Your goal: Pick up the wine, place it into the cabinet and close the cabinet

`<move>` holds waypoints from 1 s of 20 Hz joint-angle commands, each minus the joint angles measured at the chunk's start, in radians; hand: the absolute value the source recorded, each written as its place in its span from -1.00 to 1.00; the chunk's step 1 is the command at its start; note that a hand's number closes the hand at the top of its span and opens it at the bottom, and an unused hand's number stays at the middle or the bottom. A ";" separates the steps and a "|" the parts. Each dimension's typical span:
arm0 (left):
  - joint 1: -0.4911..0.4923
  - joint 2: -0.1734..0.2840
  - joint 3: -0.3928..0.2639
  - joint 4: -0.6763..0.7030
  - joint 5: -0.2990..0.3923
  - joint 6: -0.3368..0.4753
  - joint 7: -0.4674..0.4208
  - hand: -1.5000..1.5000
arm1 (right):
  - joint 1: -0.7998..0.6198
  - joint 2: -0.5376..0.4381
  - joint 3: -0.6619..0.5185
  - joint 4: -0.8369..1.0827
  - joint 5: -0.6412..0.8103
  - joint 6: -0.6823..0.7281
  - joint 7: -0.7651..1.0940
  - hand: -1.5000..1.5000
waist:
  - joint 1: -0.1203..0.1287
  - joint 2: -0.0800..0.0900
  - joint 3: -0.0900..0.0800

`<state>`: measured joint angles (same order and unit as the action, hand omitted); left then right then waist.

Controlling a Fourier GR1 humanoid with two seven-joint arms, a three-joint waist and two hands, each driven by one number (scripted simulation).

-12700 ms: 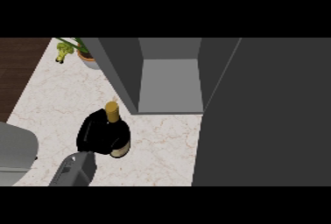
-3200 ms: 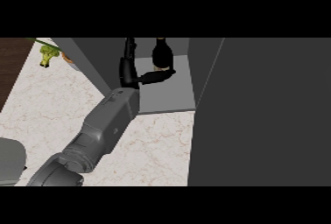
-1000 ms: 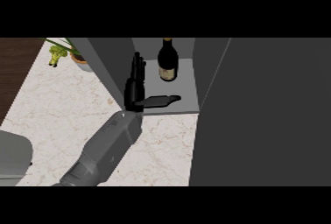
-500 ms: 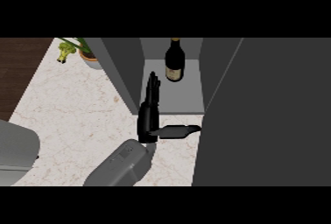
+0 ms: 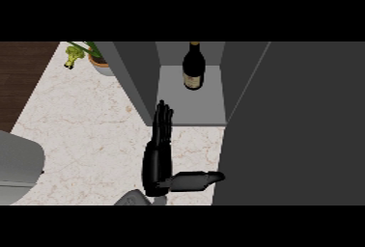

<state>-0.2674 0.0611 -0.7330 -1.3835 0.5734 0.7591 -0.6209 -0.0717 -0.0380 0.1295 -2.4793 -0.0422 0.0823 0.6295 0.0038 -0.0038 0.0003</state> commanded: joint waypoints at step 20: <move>0.448 0.399 -0.029 -0.624 -0.060 -0.173 0.070 -1.00 | 0.073 -0.059 0.026 -0.106 -0.180 0.146 0.111 1.00 | -0.001 0.001 -0.001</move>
<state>0.1104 0.3941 -0.7848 -1.9469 0.4898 0.6565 -0.5294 -0.0259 -0.0652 0.1575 -2.4792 -0.1009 0.1934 0.6782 0.0027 -0.0029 0.0004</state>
